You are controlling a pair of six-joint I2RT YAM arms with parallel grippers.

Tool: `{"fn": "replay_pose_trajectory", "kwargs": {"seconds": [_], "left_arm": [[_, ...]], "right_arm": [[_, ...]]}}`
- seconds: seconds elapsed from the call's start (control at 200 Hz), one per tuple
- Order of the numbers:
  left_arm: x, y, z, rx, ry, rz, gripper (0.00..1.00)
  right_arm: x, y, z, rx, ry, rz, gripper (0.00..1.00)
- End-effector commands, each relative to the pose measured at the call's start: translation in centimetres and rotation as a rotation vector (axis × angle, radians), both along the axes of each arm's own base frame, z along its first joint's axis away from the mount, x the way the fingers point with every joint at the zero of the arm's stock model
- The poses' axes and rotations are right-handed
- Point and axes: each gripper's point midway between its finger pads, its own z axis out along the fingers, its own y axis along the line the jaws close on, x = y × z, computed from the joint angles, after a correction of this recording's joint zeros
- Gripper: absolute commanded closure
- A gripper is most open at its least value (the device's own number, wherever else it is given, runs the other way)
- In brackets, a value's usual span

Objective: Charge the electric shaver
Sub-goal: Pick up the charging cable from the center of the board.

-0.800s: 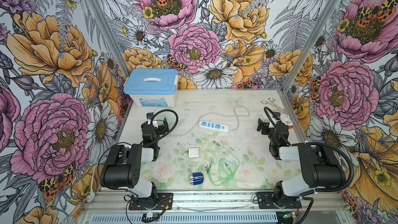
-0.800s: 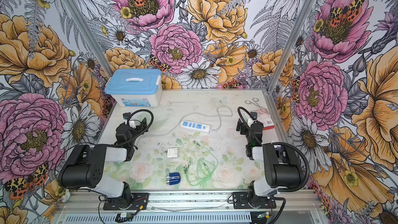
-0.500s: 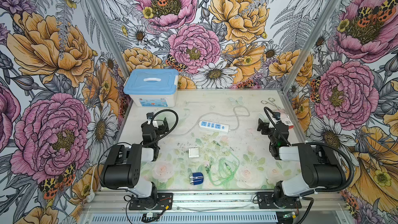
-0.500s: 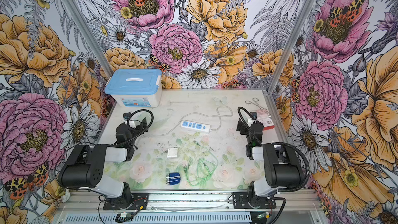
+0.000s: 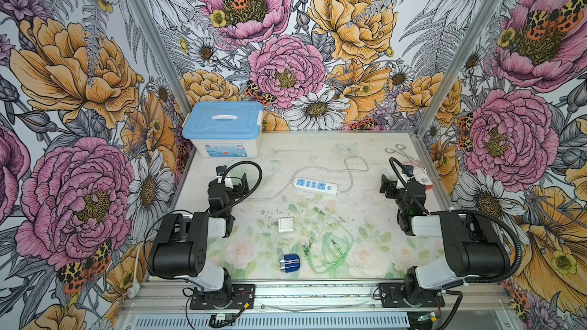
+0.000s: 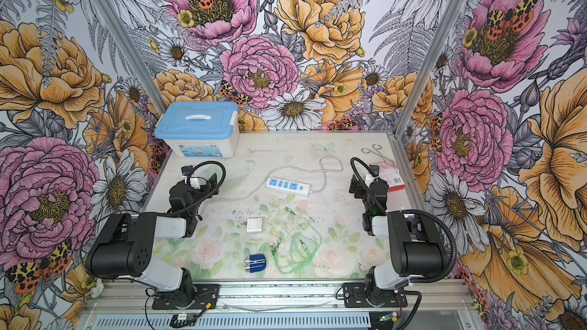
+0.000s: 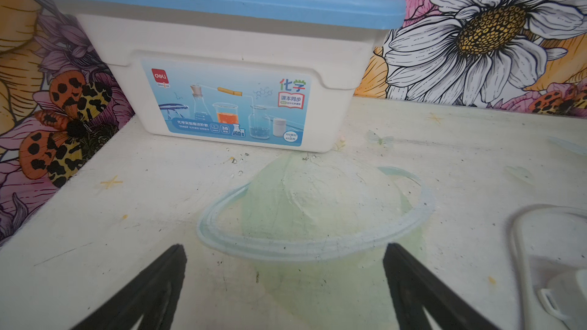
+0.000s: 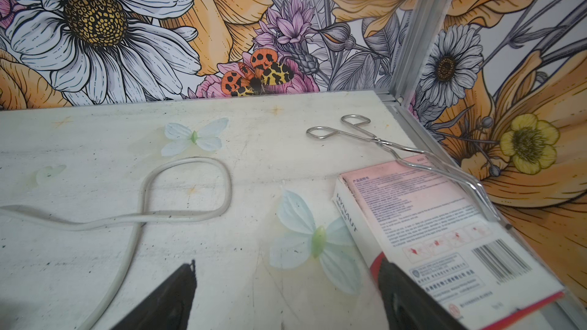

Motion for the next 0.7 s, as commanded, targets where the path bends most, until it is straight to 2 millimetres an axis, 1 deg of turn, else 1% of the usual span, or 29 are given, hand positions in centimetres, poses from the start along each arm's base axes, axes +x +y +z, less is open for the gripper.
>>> {"fn": "replay_pose_trajectory", "kwargs": {"seconds": [0.0, 0.04, 0.105, 0.17, 0.21, 0.225, 0.26, 0.28, 0.295, 0.32, 0.345, 0.39, 0.43, 0.485, 0.535, 0.585, 0.696], "left_arm": [[0.7, -0.1, 1.0, 0.010, -0.036, -0.022, 0.01], [0.7, -0.1, 1.0, 0.010, -0.036, -0.022, 0.02], [0.8, -0.1, 1.1, 0.012, -0.037, -0.017, 0.04], [0.8, 0.5, 1.6, 0.014, -0.028, 0.024, 0.06], [0.8, 1.0, 2.6, 0.017, -0.019, 0.060, 0.09], [0.8, 1.3, 2.6, 0.019, 0.001, 0.080, 0.12], [0.8, 2.2, 3.4, 0.035, 0.016, 0.151, 0.19], [0.7, 2.8, 3.8, 0.056, 0.030, 0.210, 0.19], [0.6, 2.9, 4.1, 0.072, 0.041, 0.240, 0.19], [0.4, 2.9, 4.5, 0.089, 0.063, 0.270, 0.19], [0.4, 2.4, 4.8, 0.093, 0.083, 0.272, 0.19], [0.3, 1.2, 5.3, 0.088, 0.100, 0.262, 0.20], [0.2, 0.1, 6.1, 0.092, 0.098, 0.253, 0.20], [0.4, -2.1, 7.1, 0.100, 0.094, 0.203, 0.20], [0.6, -3.8, 8.2, 0.105, 0.099, 0.163, 0.20], [0.7, -5.0, 9.0, 0.087, 0.123, 0.143, 0.20], [0.6, -6.7, 9.8, -0.007, 0.208, 0.089, 0.21]], "right_arm": [[0.7, 0.0, 0.8, -0.007, -0.031, 0.003, 0.08], [0.7, 0.0, 0.8, -0.008, -0.031, 0.002, 0.09], [0.7, 0.1, 0.7, -0.015, -0.028, -0.002, 0.15], [1.0, -0.1, 1.4, -0.022, -0.015, -0.019, 0.18], [1.2, 0.0, 2.3, -0.021, 0.015, -0.015, 0.20], [1.3, 0.0, 2.6, -0.022, 0.033, -0.011, 0.22], [1.4, 0.0, 3.9, -0.024, 0.047, -0.013, 0.24], [1.5, 0.0, 4.8, -0.027, 0.044, -0.015, 0.25], [1.4, 0.0, 5.2, -0.028, 0.050, -0.015, 0.25], [1.4, 0.2, 6.0, -0.024, 0.056, -0.012, 0.26], [1.2, 0.6, 6.5, -0.016, 0.068, 0.005, 0.27], [0.9, 1.8, 7.1, -0.002, 0.105, 0.045, 0.28], [0.3, 2.9, 6.9, 0.016, 0.151, 0.080, 0.29], [-0.5, 4.7, 6.3, 0.034, 0.212, 0.131, 0.31], [-1.4, 6.9, 5.3, 0.041, 0.264, 0.195, 0.33], [-2.3, 9.3, 4.3, 0.034, 0.307, 0.267, 0.35], [-4.5, 14.5, 2.9, 0.048, 0.389, 0.427, 0.44]]}}
